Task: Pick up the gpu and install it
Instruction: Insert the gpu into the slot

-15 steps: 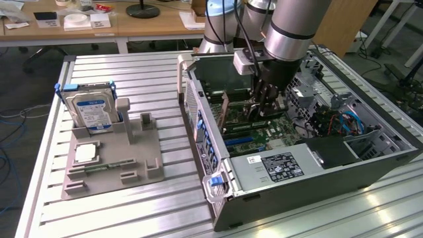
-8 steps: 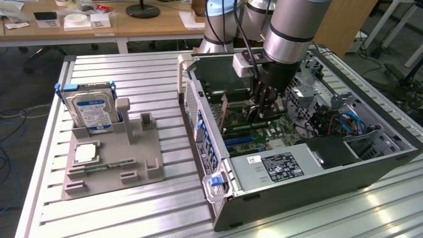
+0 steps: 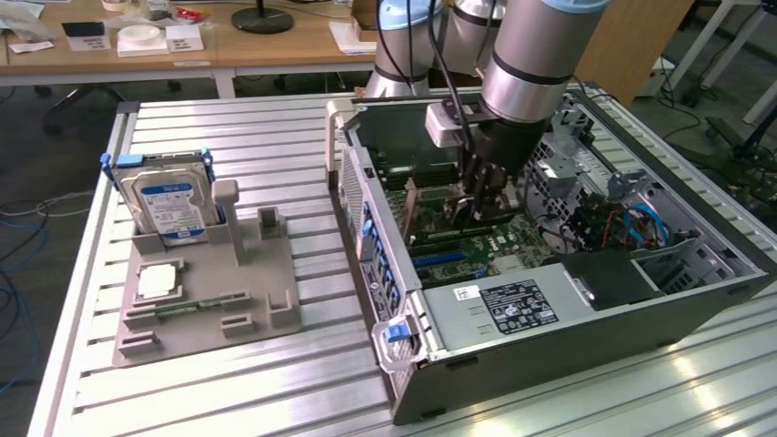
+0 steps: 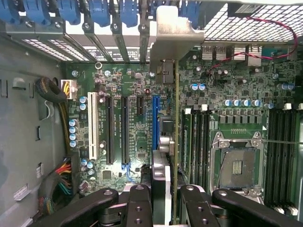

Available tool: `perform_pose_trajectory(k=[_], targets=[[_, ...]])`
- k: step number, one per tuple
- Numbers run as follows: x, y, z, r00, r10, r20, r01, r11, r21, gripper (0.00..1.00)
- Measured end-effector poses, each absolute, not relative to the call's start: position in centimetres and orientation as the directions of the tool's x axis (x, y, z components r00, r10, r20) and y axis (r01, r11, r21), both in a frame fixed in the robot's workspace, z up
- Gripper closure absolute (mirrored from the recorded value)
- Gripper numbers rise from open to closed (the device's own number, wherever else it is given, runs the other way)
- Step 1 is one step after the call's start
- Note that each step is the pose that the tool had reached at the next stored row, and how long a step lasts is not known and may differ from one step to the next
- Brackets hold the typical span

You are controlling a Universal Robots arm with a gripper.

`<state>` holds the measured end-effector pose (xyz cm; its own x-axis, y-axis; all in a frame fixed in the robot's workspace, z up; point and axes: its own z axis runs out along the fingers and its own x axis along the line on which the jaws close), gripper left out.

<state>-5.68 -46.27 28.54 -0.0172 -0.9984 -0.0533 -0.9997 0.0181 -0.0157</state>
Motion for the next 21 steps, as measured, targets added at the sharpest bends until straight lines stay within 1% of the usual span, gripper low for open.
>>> perform_pose_trajectory(k=[15, 21], targets=[[-5.68, -46.27, 28.43, -0.017, -0.998, -0.053, -1.000, 0.018, -0.016, 0.72], [-5.68, -46.27, 27.55, -0.015, -0.998, -0.053, -1.000, 0.016, -0.016, 0.72]])
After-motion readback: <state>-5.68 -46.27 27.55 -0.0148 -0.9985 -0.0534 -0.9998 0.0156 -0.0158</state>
